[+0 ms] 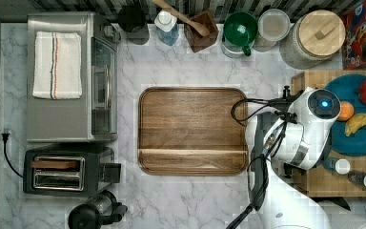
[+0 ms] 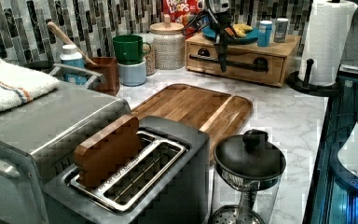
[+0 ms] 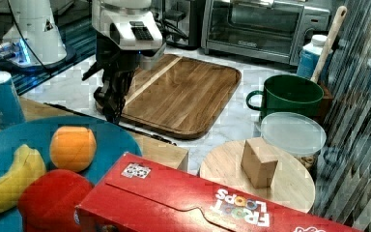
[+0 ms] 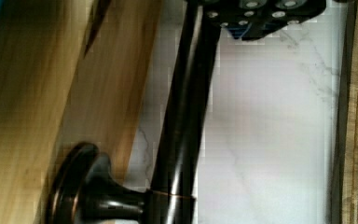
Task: Close the drawer.
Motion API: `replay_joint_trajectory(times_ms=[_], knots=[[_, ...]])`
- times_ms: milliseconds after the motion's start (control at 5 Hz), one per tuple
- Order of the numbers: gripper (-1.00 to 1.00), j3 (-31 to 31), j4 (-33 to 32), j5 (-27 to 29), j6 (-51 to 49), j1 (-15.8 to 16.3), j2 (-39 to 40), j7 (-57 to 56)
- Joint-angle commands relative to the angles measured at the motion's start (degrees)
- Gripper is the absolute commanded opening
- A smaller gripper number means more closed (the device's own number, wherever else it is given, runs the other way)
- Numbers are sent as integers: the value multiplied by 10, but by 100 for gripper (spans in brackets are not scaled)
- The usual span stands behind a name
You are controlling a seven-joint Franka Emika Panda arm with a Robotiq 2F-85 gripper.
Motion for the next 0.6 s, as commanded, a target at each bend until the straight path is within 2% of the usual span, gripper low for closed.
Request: replay_joint_trajectory(times_ms=[200,600], knots=[[-100,-47,108,-15,40,-55,2,-40],[-100,-35,108,-20,39,-65,2,-36]])
